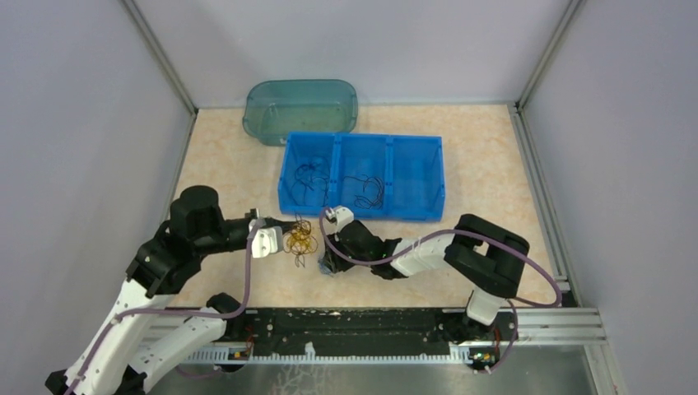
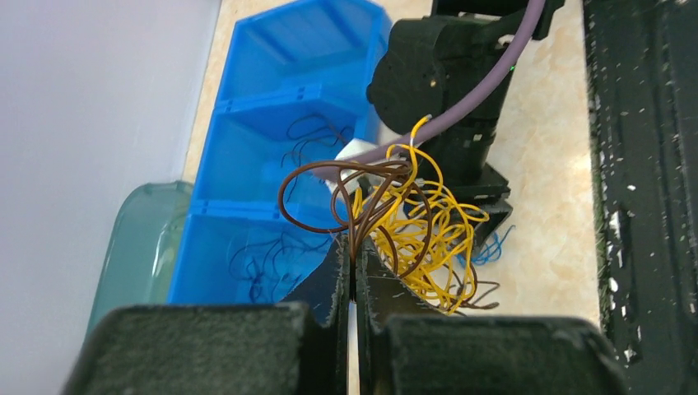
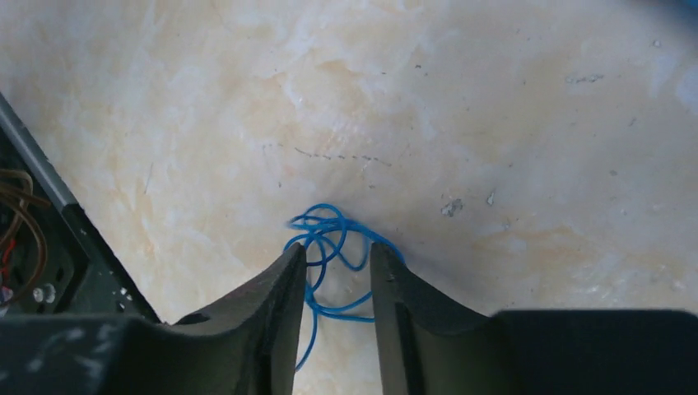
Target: Untangle the cables
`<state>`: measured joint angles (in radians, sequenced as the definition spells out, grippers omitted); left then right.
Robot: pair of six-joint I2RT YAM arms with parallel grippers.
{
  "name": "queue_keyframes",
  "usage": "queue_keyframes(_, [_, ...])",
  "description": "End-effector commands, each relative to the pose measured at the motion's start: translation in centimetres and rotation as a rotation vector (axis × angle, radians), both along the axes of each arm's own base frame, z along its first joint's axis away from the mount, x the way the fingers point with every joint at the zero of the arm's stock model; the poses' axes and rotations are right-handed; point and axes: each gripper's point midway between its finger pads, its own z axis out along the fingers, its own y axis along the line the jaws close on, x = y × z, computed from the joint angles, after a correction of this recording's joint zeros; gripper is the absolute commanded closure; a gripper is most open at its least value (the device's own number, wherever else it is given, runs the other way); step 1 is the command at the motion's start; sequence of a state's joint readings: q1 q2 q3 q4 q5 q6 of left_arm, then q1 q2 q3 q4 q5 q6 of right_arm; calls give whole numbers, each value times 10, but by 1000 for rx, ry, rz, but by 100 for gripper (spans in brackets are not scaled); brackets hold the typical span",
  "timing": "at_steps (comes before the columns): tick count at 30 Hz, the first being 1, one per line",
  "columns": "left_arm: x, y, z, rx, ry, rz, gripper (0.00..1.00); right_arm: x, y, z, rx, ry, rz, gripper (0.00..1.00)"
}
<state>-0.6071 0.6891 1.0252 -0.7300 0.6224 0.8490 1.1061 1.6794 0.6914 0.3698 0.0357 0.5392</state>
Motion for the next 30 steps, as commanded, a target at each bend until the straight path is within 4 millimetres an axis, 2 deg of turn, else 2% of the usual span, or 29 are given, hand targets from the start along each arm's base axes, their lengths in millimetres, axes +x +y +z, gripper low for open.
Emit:
queue_keyframes(1, [5, 23, -1, 71, -48, 99, 100, 8, 8, 4, 6, -34, -36, 78])
queue_keyframes(4, [0, 32, -4, 88, -54, 122, 100, 11, 0, 9, 8, -56, -71, 99])
queue_keyframes(10, [-13, 34, -6, 71, -47, 93, 100, 23, -20, 65, 98, -137, -122, 100])
queue_keyframes(14, [-21, 29, -4, 48, -40, 46, 100, 37, -25, 118, 190, -192, -118, 100])
queue_keyframes(18, [-28, 25, -2, 34, -44, 2, 100, 64, -22, 170, 248, -251, -133, 100])
queue_keyframes(21, [-31, 23, -1, 25, -46, -20, 100, 91, -11, 198, 253, -290, -144, 100])
queue_keyframes(24, [-34, 21, 2, 13, -46, -38, 100, 123, 4, 212, 221, -321, -168, 100])
queue_keyframes(27, [-35, 19, 6, 0, -50, -48, 100, 158, 17, 212, 176, -327, -213, 100])
queue_keyframes(28, [-35, 18, 7, -4, -50, -52, 100, 171, 22, 193, 128, -305, -229, 89])
queue_keyframes(30, [-36, 17, 8, -8, -48, -61, 100, 185, 29, 186, 111, -286, -225, 53])
